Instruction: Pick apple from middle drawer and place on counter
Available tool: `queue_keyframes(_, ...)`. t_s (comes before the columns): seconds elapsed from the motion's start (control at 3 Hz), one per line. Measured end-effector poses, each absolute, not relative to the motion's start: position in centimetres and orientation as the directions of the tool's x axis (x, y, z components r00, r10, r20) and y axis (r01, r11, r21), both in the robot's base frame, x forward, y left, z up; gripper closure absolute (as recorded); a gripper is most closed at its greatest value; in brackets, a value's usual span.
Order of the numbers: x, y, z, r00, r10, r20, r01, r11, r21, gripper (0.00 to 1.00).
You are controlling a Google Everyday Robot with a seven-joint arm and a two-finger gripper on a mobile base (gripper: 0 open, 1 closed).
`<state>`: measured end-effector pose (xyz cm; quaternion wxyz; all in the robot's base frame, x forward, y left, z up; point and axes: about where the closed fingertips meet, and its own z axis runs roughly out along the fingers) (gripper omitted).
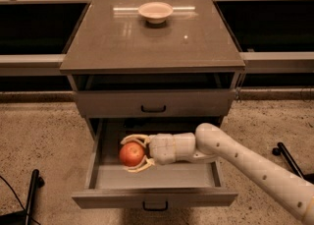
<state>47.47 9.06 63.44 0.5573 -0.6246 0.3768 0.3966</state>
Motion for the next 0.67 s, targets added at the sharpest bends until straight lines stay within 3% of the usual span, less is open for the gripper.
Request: queue_keyframes(0.67, 48.9, 1.5, 77.8, 0.358, -0.178, -0.917, -0.933, -0.106, -0.344, 1.00)
